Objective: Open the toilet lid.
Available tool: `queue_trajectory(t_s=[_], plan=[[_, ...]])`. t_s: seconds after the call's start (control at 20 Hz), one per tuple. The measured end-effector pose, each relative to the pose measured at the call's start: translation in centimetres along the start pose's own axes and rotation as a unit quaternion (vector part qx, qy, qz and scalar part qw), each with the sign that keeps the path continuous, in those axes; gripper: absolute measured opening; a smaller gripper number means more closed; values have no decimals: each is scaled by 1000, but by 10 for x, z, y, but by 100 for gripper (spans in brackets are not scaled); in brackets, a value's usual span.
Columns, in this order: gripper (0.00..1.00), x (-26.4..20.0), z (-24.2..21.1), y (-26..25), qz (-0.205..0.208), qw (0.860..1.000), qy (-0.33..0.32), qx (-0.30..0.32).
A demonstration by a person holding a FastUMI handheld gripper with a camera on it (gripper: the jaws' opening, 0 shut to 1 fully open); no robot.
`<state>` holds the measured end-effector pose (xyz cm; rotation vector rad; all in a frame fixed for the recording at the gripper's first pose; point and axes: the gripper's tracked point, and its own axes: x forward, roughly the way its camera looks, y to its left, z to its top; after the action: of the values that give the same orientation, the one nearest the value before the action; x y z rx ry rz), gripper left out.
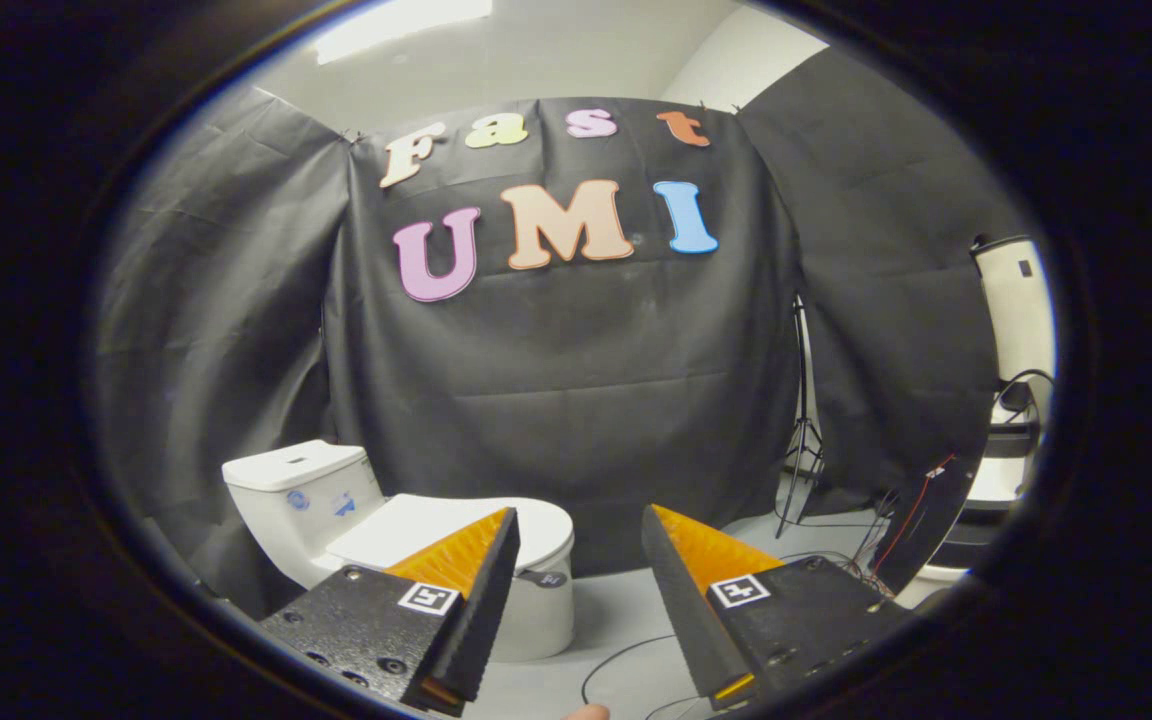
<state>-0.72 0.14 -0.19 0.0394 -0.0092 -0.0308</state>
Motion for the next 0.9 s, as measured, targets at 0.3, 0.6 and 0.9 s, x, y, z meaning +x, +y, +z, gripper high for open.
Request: queue_trajectory(t_s=[0.3,0.6,0.9], plan=[[77,1,7,-2,-6,1000,-6,1],[77,18,24,-13,-38,999,1,16],[75,47,49,4,-41,998,-13,44]])
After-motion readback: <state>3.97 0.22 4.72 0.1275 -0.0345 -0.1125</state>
